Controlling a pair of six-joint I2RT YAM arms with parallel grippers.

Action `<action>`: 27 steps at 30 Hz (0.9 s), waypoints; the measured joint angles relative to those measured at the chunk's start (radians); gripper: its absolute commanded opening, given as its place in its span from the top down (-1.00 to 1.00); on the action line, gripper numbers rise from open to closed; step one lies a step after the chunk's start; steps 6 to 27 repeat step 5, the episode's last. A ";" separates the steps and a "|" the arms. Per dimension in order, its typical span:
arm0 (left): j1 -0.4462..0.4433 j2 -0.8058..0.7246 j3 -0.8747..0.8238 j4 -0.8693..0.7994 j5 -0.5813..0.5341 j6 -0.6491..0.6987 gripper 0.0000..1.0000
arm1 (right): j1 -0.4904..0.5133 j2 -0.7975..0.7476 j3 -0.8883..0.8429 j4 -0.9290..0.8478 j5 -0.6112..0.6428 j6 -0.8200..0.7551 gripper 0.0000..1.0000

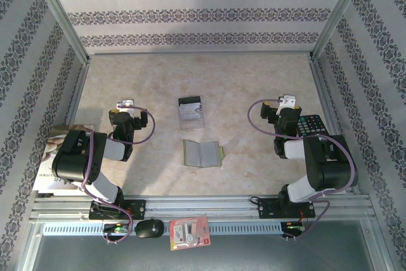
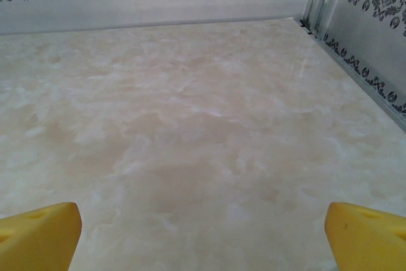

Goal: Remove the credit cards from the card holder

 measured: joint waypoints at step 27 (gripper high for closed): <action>0.000 0.000 0.000 0.000 0.000 0.000 -0.99 | 0.000 0.000 0.000 0.000 0.000 0.000 -0.96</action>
